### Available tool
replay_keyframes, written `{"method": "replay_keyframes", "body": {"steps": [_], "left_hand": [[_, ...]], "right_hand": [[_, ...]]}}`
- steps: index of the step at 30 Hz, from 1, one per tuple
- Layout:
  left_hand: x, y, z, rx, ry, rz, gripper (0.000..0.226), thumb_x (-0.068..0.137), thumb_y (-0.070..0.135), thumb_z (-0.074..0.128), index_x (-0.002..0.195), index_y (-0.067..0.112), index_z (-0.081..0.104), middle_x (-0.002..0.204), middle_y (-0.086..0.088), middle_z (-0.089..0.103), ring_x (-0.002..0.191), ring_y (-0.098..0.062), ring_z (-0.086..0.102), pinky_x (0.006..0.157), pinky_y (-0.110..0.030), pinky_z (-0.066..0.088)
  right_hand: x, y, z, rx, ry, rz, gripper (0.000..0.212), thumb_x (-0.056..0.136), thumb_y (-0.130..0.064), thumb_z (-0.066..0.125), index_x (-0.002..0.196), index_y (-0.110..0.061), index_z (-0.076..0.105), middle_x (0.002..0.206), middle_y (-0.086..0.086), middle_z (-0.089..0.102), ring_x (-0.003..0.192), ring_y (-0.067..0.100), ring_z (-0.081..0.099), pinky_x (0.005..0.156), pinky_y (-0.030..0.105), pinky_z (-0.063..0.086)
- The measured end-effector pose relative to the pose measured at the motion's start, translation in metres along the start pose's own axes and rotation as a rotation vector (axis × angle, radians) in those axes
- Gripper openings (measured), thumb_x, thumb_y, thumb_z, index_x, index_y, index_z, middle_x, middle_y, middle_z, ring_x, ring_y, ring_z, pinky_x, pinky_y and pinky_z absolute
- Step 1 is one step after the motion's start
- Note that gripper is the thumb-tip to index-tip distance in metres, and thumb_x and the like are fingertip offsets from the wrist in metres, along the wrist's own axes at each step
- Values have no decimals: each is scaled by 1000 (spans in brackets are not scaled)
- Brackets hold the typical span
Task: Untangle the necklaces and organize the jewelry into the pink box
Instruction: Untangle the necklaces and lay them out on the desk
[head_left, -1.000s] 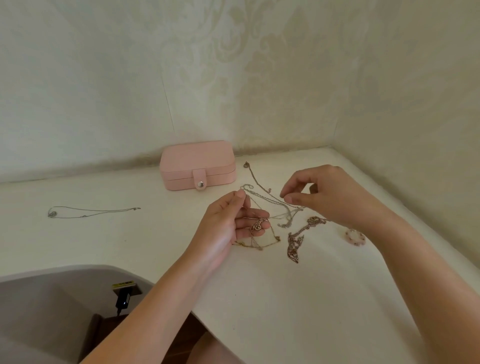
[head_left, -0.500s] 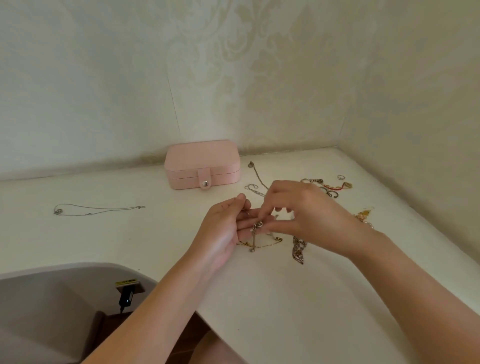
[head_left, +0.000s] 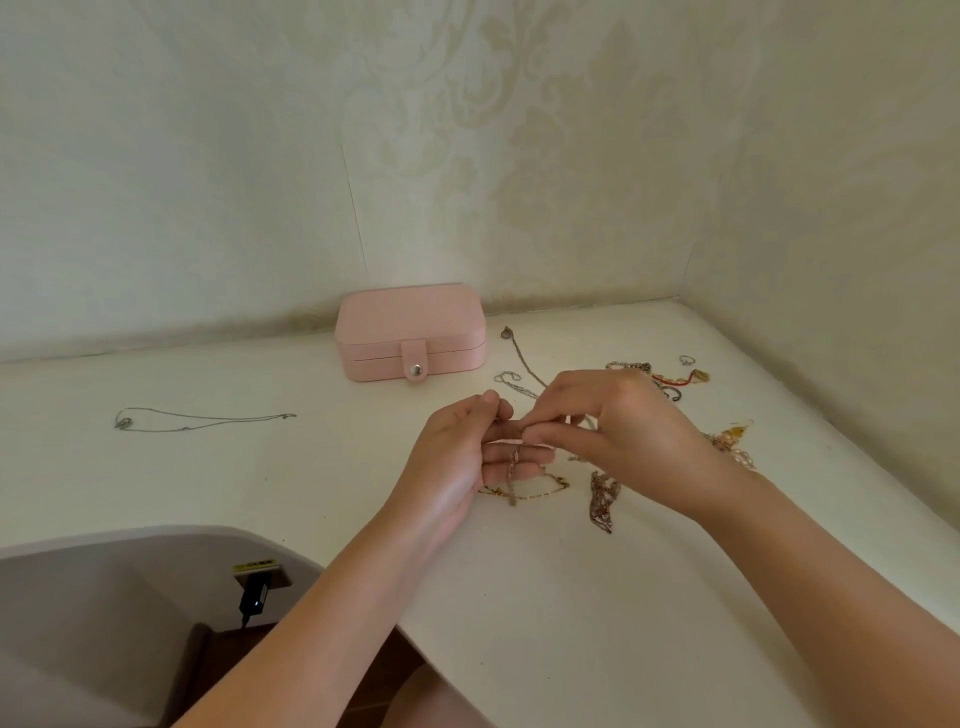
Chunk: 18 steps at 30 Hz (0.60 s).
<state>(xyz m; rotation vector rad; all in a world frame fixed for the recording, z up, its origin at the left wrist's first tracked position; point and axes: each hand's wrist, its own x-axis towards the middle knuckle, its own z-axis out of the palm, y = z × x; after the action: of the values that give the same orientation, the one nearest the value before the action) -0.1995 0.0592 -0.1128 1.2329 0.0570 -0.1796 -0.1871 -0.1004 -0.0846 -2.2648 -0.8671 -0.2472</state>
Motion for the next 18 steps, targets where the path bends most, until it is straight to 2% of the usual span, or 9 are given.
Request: {"method": "replay_keyframes", "body": {"steps": [3,6,11,15,18], "left_hand": [[-1,0,-2,82,1,15,28,101,24,40,80,10,53,71,-9,69,46,-10,46,39,-17,33],[-2,3,-2,100,-19,35,27,100,25,41,81,13,55,73,-2,69,49,-7,28,41,-15,22],[0,3,-4,77,-38,60,25,98,28,43,85,14,60,72,3,68,48,-5,28,41,-13,24],[0,2,-5,43,-70,92,24,97,23,45,101,12,66,75,3,67,51,-5,27,41,-13,23],[0,2,-6,40,-106,118,22,95,13,48,111,13,64,78,3,68,52,-4,30,43,-13,22]], "right_hand": [[0,-4,-9,336,58,214,3,76,-18,76,78,-16,75,73,-6,72,73,9,65,68,19,52],[2,-2,-13,598,82,306,7,72,-17,74,76,-12,71,73,0,72,72,8,67,69,13,49],[5,3,-9,784,72,373,16,80,-24,62,84,-8,62,81,7,72,77,17,67,75,21,52],[6,7,-7,845,81,384,17,85,-25,56,88,-8,57,91,13,73,87,22,68,78,23,53],[6,8,-10,932,119,366,15,86,-24,53,87,-9,54,91,9,71,89,20,67,79,24,53]]}}
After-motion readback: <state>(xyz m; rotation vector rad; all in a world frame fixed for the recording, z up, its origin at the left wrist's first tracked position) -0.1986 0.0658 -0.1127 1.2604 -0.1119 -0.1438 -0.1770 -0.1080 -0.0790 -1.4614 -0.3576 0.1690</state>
